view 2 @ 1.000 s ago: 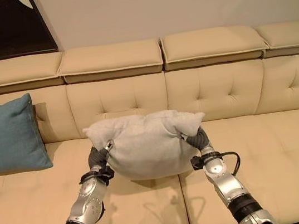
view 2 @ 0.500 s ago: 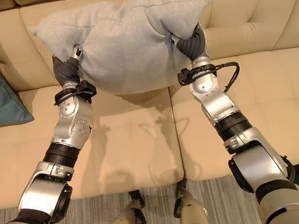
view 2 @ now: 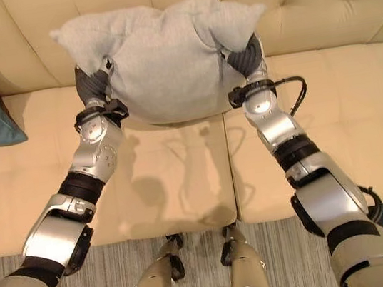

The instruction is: Pick up all the scattered cushions and arrange them neatly on the sofa.

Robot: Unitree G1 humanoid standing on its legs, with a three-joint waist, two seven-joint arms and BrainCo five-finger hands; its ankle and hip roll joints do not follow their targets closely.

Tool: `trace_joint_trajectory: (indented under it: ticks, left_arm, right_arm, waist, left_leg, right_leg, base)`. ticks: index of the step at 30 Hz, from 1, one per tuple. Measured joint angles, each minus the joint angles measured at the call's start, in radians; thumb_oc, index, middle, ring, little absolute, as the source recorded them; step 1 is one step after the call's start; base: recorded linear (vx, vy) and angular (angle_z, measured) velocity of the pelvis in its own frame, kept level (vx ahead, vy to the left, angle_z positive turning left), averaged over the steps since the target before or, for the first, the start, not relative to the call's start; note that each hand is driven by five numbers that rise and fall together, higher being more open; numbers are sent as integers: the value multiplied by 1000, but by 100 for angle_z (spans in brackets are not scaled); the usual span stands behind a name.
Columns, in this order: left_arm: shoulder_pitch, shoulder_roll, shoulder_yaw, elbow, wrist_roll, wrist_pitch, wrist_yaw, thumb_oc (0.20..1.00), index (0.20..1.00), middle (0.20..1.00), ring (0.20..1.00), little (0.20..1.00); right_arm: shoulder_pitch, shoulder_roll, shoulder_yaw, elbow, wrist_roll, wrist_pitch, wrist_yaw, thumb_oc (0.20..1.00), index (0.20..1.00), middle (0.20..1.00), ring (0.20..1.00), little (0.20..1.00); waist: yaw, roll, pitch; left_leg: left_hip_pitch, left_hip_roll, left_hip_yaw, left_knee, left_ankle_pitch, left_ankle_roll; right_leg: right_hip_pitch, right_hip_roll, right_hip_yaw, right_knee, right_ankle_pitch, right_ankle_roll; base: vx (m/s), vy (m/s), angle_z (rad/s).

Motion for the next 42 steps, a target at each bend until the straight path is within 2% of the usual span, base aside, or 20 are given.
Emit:
trace_joint_trajectory:
  ticks: [2,3,4,5,10,11,15,20,21,25,27,30,32,34,35,37,39,40,41,42]
  left_arm:
    - [-59,0,0,31,-2,-6,0,200,200,200,200,200]
    - [-84,17,-6,62,-1,-7,-3,598,598,598,598,598]
    - [-96,19,-15,86,0,-3,-4,1000,1000,1000,1000,1000]
    - [-113,31,-32,115,6,1,-5,1000,1000,1000,1000,1000]
    - [-201,83,-83,149,84,65,-9,1000,1000,1000,1000,1000]
    - [-222,120,-113,148,112,80,-13,1000,1000,1000,1000,1000]
    - [-272,191,-108,192,214,94,-3,1000,1000,1000,1000,1000]
    - [-277,201,-62,181,240,95,24,1000,1000,1000,1000,1000]
    - [-279,270,-43,185,237,94,37,1000,1000,1000,1000,1000]
    - [-277,390,-33,189,227,93,23,1000,1000,1000,1000,1000]
    - [-273,439,-32,189,227,92,17,1000,1000,1000,1000,1000]
    - [-250,456,-5,182,227,89,-1,1000,1000,1000,1000,1000]
    - [-167,459,32,135,228,88,-17,1000,1000,1000,1000,1000]
    - [-43,460,82,6,229,78,-35,1000,1000,1000,1000,1000]
    - [118,454,145,-127,236,63,-54,1000,1000,1000,1000,1000]
    - [254,427,150,-149,238,64,-72,1000,1000,1000,1000,1000]
    - [436,400,209,-242,240,54,-98,1000,1000,1000,1000,1000]
    - [586,370,237,-299,241,48,-117,1000,1000,1000,1000,1000]
    - [654,343,243,-291,241,50,-134,1000,1000,1000,1000,1000]
    - [777,294,269,-341,241,45,-164,1000,1000,1000,1000,1000]
  right_arm:
    - [-63,-17,6,27,1,0,1,200,200,200,200,200]
    - [-99,-17,31,68,1,-2,1,225,225,225,225,225]
    - [-115,-17,44,91,1,-3,2,598,598,598,598,598]
    - [-133,-16,57,117,0,-3,2,1000,1000,1000,1000,1000]
    - [-195,-27,70,161,-24,10,0,1000,1000,1000,1000,1000]
    - [-211,-27,69,168,-63,19,-21,1000,1000,1000,1000,1000]
    - [-250,-47,50,196,-111,29,-77,1000,1000,1000,1000,1000]
    - [-252,-77,31,160,-125,38,-115,1000,1000,1000,1000,1000]
    - [-261,-121,31,154,-126,39,-124,1000,1000,1000,1000,1000]
    - [-261,-195,30,157,-112,39,-120,1000,1000,1000,1000,1000]
    - [-261,-242,31,157,-97,38,-108,1000,1000,1000,1000,1000]
    - [-257,-262,30,156,-96,34,-96,1000,1000,1000,1000,1000]
    - [-216,-267,14,114,-98,30,-73,1000,1000,1000,1000,1000]
    - [-114,-300,-15,-3,-101,20,-55,1000,1000,1000,1000,1000]
    - [33,-300,-101,-134,-101,-1,-24,1000,1000,1000,1000,1000]
    - [173,-296,-119,-157,-100,-13,9,1000,1000,1000,1000,1000]
    - [355,-280,-185,-260,-94,-24,57,1000,1000,1000,1000,1000]
    - [490,-266,-212,-297,-89,-42,93,1000,1000,1000,1000,1000]
    - [554,-254,-227,-279,-85,-42,117,1000,1000,1000,1000,1000]
    - [670,-219,-291,-304,-78,-51,152,1000,1000,1000,1000,1000]
  waist:
    - [6,0,0]
    - [10,0,0]
    - [11,0,0]
    - [11,0,0]
    - [14,1,-1]
    - [13,2,-2]
    - [18,4,-3]
    - [23,4,-3]
    - [22,4,-3]
    - [25,4,-3]
    - [30,4,-3]
    - [32,4,-3]
    - [30,4,-3]
    - [33,4,-3]
    - [33,4,-2]
    - [35,4,-1]
    - [32,2,-2]
    - [33,2,-1]
    - [37,1,-2]
    - [42,1,-5]
  left_leg:
    - [-45,-1,0,7,6,9]
    - [-70,3,1,27,6,9]
    - [-74,5,2,33,6,9]
    - [-77,5,2,35,6,9]
    - [-107,4,0,40,9,13]
    - [-128,3,0,45,10,15]
    - [-175,7,-2,52,20,18]
    - [-187,10,-10,52,22,17]
    - [-188,11,-12,51,22,17]
    - [-189,11,-12,50,22,17]
    - [-189,11,-13,50,22,17]
    - [-188,10,-14,50,22,17]
    - [-186,10,-15,50,22,17]
    - [-179,8,-16,49,22,17]
    - [-156,6,-15,43,22,17]
    - [-96,3,-12,20,22,17]
    - [-37,-6,-14,-1,20,14]
    - [34,-12,-9,-28,20,14]
    - [69,-15,-6,-30,20,14]
    - [137,-16,-8,-53,10,0]
  right_leg:
    - [-45,-1,12,4,0,0]
    - [-71,-3,19,22,0,0]
    - [-77,-3,22,29,0,0]
    - [-79,-3,24,29,0,-1]
    - [-111,-5,33,38,-1,-2]
    - [-132,-6,37,41,1,-5]
    - [-175,-7,36,43,10,-13]
    - [-181,-5,32,43,9,-13]
    - [-182,-4,33,43,9,-13]
    - [-182,-3,33,40,9,-14]
    - [-182,-1,33,40,9,-14]
    - [-180,0,33,40,9,-14]
    - [-178,1,33,41,9,-14]
    - [-172,0,33,41,8,-13]
    - [-151,-1,33,40,7,-12]
    - [-104,-2,33,40,4,-9]
    - [-49,-6,33,39,-19,7]
    - [10,-9,34,33,-29,8]
    - [47,-11,33,30,-34,15]
    - [114,-7,29,15,-50,29]
  base:
    - [0,0,0]
    - [-23,-3,-5]
    - [-14,1,-6]
    - [0,0,0]
    - [6,-4,0]
    - [34,-17,-1]
    - [37,-26,0]
    - [65,-27,3]
    - [61,-13,1]
    - [23,-6,0]
    - [0,0,0]
    - [0,0,0]
    - [0,0,0]
    - [37,11,1]
    - [36,12,-1]
    - [44,20,0]
    - [55,10,6]
    - [79,-17,2]
    - [153,-26,0]
    - [107,-27,7]
